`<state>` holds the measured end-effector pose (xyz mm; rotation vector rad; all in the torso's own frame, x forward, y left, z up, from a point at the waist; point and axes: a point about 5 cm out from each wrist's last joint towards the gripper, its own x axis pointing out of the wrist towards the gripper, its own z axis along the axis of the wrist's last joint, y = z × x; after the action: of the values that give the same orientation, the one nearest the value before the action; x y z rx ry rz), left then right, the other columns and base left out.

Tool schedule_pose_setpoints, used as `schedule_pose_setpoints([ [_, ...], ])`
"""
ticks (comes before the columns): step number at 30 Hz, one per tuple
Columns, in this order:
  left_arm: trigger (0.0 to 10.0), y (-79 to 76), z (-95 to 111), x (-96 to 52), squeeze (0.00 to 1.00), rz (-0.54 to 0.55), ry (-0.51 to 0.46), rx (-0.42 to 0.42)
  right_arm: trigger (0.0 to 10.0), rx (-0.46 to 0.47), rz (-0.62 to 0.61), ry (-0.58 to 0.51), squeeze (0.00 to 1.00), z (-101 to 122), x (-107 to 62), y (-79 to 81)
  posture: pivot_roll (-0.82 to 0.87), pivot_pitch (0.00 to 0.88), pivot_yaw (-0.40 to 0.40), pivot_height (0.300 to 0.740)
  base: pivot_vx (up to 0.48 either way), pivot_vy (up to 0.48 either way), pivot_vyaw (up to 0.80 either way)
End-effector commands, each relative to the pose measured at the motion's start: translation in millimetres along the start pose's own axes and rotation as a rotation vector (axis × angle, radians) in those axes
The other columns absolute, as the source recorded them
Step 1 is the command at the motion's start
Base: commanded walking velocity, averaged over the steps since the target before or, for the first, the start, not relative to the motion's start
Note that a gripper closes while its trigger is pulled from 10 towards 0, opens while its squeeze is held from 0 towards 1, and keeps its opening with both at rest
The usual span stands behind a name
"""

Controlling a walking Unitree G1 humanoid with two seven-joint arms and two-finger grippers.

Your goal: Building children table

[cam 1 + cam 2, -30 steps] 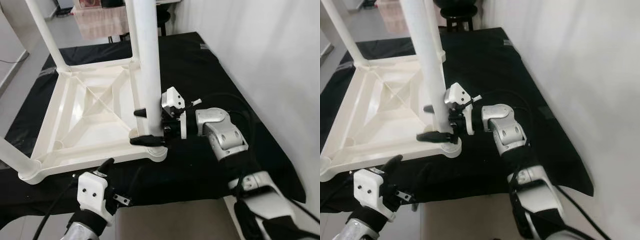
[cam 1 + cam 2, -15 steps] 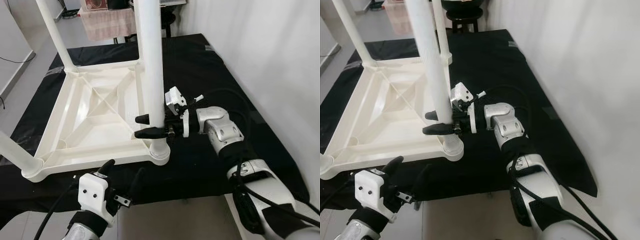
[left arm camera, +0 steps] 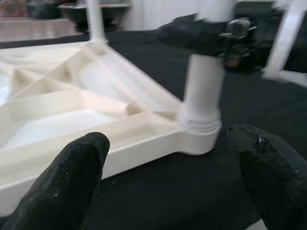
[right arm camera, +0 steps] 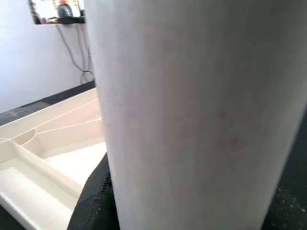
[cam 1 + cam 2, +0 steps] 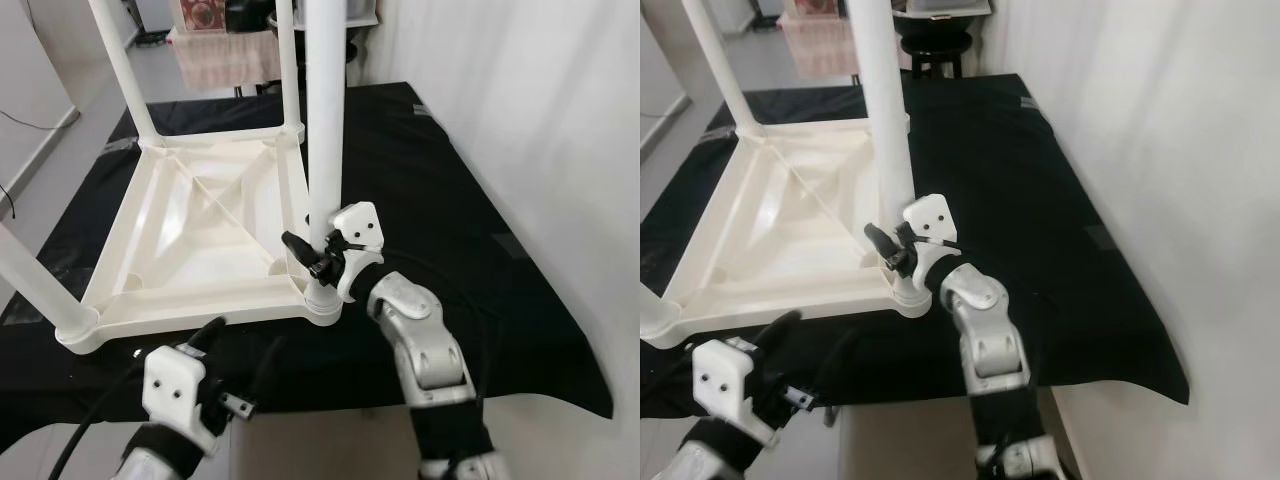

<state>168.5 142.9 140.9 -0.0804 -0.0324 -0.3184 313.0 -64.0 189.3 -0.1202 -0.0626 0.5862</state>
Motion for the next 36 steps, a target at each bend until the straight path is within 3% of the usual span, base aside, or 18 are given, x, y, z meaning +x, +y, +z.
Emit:
schedule_pose_setpoints([
  [1, 10.0, 2.6, -2, -0.3, 0.0, -0.005, 0.016, 0.004, 0.0, 0.039, -0.032, 0.104, 0.0, -21, -4.3, 7.7, -0.01, 0.152, 0.043, 0.74, 0.0, 0.0, 0.0],
  [5, 10.0, 1.8, -2, 1.6, 0.0, -0.005, 0.014, 0.005, 0.0, -0.013, 0.079, 0.093, 0.0, -22, 0.7, 15.5, 0.0, 0.144, 0.031, 0.74, 0.0, 0.0, 0.0],
  [6, 10.0, 2.2, -3, 2.2, 0.0, -0.002, 0.012, 0.007, 10.0, -0.006, 0.101, 0.084, 0.0, -19, 3.5, 16.4, 0.01, 0.142, 0.026, 0.74, 0.0, 0.0, 0.0],
  [8, 10.0, 2.2, -3, 2.2, 0.0, -0.002, 0.012, 0.007, 10.0, -0.006, 0.101, 0.084, 0.0, -19, 3.5, 16.4, 0.01, 0.142, 0.026, 0.74, 0.0, 0.0, 0.0],
  [9, 10.0, 2.9, -3, 3.5, 0.0, -0.004, 0.013, 0.008, 10.0, 0.045, 0.257, -0.017, 1.0, -1, 12.8, 17.9, -0.01, 0.131, 0.036, 0.74, 0.0, 0.0, 0.0],
  [10, 10.0, 2.9, -3, 3.5, 0.0, -0.004, 0.013, 0.008, 10.0, 0.045, 0.257, -0.017, 1.0, -1, 12.8, 17.9, -0.01, 0.131, 0.036, 0.74, 0.0, 0.0, 0.0],
  [11, 10.0, 3.1, -4, 4.4, 0.0, -0.006, 0.014, 0.007, 10.0, 0.055, 0.403, -0.082, 1.0, 11, 17.9, 17.1, -0.01, 0.122, 0.039, 0.74, 0.0, 0.0, 0.0],
  [12, 10.0, 3.1, -4, 4.4, 0.0, -0.006, 0.014, 0.007, 10.0, 0.055, 0.403, -0.082, 1.0, 11, 17.9, 17.1, -0.01, 0.122, 0.039, 0.74, 0.0, 0.0, 0.0],
  [14, 10.0, 2.6, -5, 6.4, 0.0, -0.011, 0.016, 0.004, 10.0, 0.016, 0.662, -0.14, 1.0, 26, 15.9, 12.9, 0.0, 0.111, 0.029, 0.74, 0.0, 0.0, 0.0],
  [18, 10.0, 1.8, -6, 7.7, 0.0, -0.013, 0.016, 0.003, 10.0, -0.02, 0.791, -0.111, 1.0, 26, 14.9, 5.9, 0.01, 0.096, 0.02, 0.74, 0.0, 0.0, 0.0],
  [19, 10.0, 1.3, -7, 8.3, 0.0, -0.013, 0.016, 0.002, 10.0, -0.031, 0.851, -0.067, 0.5, 22, 20.9, 1.1, 0.02, 0.09, 0.016, 0.74, 0.0, 0.0, 0.0],
  [20, 10.0, 1.3, -7, 8.3, 0.0, -0.013, 0.016, 0.002, 10.0, -0.031, 0.851, -0.067, 0.5, 22, 20.9, 1.1, 0.02, 0.09, 0.016, 0.74, 0.0, 0.0, 0.0],
  [21, 10.0, 1.1, -8, 9.1, 0.0, -0.014, 0.017, 0.002, 10.0, -0.047, 0.926, -0.013, 0.0, 18, 28.0, -3.4, 0.02, 0.081, 0.016, 0.74, 0.0, 0.0, 0.0],
  [29, 10.0, 0.4, -9, 10.3, 0.0, -0.017, 0.018, 0.001, 10.0, -0.004, 0.989, 0.037, 0.0, 20, 42.8, -7.1, 0.04, 0.068, 0.01, 0.74, 0.0, 0.0, 0.0],
  [30, 10.0, 0.2, -9, 10.5, 0.0, -0.017, 0.018, 0.0, 8.7, 0.008, 0.981, 0.041, 0.0, 20, 45.8, -6.4, 0.04, 0.069, 0.011, 0.74, 0.0, 0.0, 0.0],
  [31, 10.0, 0.2, -9, 10.5, 0.0, -0.017, 0.018, 0.0, 8.7, 0.008, 0.981, 0.041, 0.0, 20, 45.8, -6.4, 0.04, 0.069, 0.011, 0.74, 0.0, 0.0, 0.0],
  [32, 10.0, -0.2, -10, 10.7, 0.0, -0.017, 0.018, -0.001, 0.0, 0.03, 1.006, 0.045, 0.0, 19, 46.5, -6.3, 0.04, 0.069, 0.008, 0.74, 0.0, 0.0, 0.0],
  [36, 10.0, -1.4, -10, 10.9, 0.0, -0.018, 0.017, -0.005, 0.0, 0.054, 1.035, 0.06, 0.0, 14, 46.1, -7.9, 0.04, 0.072, 0.008, 0.74, 0.0, 0.0, 0.0],
])
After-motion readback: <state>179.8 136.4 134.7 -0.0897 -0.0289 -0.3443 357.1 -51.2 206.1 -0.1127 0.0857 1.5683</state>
